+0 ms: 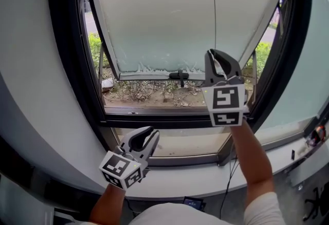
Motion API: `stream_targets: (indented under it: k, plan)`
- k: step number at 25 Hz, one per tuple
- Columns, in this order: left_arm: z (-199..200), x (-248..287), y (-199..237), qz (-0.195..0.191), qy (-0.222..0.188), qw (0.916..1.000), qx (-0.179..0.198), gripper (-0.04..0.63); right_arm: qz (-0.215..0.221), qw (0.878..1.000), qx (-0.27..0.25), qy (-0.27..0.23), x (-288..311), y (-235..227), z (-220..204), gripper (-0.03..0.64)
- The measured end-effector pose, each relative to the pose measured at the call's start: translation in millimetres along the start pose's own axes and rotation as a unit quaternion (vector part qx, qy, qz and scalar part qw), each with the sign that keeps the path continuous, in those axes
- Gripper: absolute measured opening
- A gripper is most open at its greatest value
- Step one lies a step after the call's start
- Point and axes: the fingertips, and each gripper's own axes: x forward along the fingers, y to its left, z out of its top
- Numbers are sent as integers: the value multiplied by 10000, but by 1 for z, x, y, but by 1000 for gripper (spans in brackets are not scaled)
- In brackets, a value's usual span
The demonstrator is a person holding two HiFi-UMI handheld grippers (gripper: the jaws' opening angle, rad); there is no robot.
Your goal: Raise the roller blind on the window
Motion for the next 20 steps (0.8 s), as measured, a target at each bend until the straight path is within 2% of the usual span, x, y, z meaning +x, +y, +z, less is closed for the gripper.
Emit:
stream_targets:
  k: [13, 20]
  plan:
    - [-3, -5, 3, 26, 43, 10000, -37, 91, 325, 9989, 237, 246, 13, 12, -3, 29]
    - [-3, -10, 7, 36, 42, 10000, -56, 91, 540, 9970, 375, 399, 21, 25, -5, 56]
